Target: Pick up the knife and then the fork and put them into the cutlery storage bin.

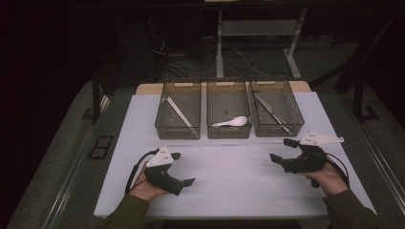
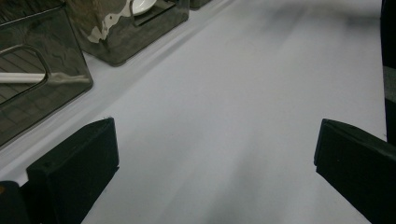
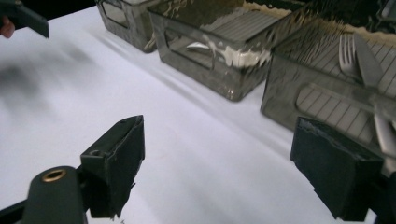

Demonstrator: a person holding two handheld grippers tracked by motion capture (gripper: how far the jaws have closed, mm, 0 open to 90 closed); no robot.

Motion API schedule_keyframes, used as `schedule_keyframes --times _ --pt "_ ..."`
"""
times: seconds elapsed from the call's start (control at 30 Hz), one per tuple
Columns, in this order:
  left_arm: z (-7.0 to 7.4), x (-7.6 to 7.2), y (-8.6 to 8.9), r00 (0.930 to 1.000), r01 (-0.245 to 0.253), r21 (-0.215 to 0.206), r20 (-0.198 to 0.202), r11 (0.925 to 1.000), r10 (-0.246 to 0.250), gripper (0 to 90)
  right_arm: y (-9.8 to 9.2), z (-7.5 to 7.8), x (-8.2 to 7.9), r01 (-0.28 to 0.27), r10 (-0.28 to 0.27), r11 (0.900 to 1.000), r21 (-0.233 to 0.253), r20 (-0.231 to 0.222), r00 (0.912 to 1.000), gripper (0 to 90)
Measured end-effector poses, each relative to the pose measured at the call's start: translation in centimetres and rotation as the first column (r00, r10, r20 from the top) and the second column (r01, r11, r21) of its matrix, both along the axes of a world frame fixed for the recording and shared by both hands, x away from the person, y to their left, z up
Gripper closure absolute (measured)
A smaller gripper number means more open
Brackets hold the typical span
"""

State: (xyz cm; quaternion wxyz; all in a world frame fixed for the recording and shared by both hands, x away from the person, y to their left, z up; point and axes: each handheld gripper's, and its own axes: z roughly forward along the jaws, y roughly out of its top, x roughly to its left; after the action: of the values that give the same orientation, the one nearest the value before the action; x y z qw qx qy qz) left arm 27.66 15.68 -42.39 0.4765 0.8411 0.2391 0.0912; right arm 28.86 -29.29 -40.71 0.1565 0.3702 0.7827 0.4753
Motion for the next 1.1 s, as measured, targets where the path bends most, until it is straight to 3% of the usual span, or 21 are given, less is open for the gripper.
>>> schedule_keyframes --times 0.07,0.3,0.5,1.1 --pt "0.0 0.0 0.0 1.0 0.002 0.001 0.0 1.0 -0.002 0.0 -0.2 -0.5 -0.5 0.005 -0.005 1.0 0.018 -0.008 1.0 17.7" --pt "0.0 0.0 0.0 1.0 0.003 -0.003 0.004 1.0 -0.003 0.0 -0.6 -1.9 -1.9 0.003 -0.003 1.0 0.013 -0.029 0.9996 17.7" --pt "0.0 -0.1 0.0 1.0 -0.001 -0.013 0.003 0.9999 0.001 0.0 -0.6 -2.8 -2.6 -0.009 0.01 1.0 0.003 -0.021 0.9997 15.4" --pt "-0.1 -0.1 0.1 1.0 0.0 -0.009 -0.006 1.0 0.0 0.0 -0.5 -3.6 -3.0 -0.021 0.02 0.999 -0.031 -0.032 0.9993 14.2"
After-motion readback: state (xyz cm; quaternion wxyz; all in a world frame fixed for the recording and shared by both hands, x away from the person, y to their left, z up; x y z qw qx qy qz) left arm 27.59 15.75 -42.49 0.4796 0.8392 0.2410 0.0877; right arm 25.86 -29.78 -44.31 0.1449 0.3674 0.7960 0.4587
